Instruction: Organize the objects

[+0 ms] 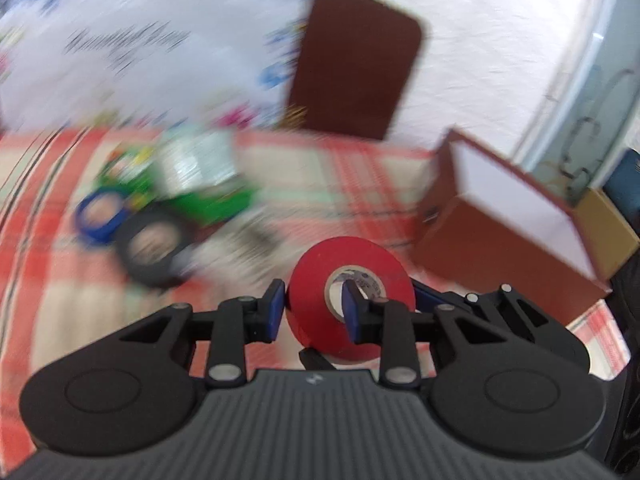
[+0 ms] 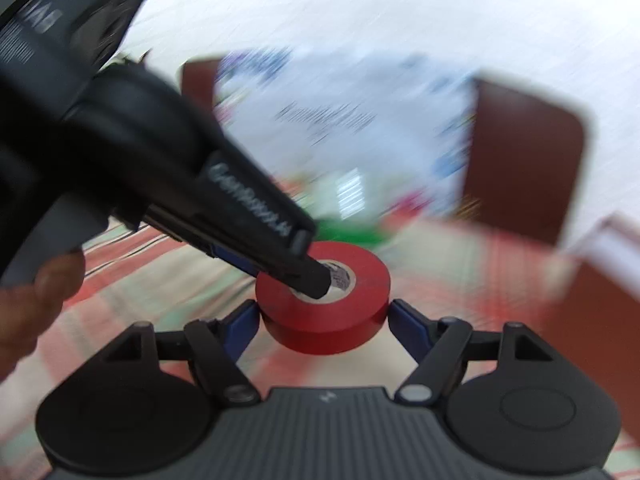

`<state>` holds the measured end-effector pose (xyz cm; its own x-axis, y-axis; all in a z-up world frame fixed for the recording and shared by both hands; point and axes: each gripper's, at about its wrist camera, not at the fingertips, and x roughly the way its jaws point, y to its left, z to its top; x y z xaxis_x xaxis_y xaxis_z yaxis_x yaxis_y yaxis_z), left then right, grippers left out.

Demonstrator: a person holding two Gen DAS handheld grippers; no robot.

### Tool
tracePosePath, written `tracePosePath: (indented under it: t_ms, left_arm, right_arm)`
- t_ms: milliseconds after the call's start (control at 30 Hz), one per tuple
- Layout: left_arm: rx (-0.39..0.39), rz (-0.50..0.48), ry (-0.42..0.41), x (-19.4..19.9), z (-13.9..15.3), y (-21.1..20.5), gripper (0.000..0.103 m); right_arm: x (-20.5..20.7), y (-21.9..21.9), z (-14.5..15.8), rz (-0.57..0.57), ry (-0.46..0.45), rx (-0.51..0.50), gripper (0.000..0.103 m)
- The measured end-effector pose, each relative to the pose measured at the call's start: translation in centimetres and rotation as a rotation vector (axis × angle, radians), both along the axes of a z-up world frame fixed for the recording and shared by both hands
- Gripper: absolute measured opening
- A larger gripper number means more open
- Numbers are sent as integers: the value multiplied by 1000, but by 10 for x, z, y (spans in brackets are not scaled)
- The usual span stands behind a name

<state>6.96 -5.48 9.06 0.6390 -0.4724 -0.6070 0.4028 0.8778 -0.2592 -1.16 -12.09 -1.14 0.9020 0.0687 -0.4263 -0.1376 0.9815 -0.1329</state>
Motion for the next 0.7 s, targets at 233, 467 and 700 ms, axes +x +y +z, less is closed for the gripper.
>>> tracePosePath:
  t_ms: [233, 467, 700]
  left_arm:
    - [-44, -293, -118, 9, 37, -162, 33]
    - [-6, -407, -106, 9, 14, -262, 32]
    - [56, -407, -110, 4, 5, -265, 33]
  right_arm:
    - [-35, -132, 45, -336, -147, -40, 73]
    - [-45, -240, 37, -514, -83, 51, 73]
    - [-29, -265, 23, -531, -67, 118, 75]
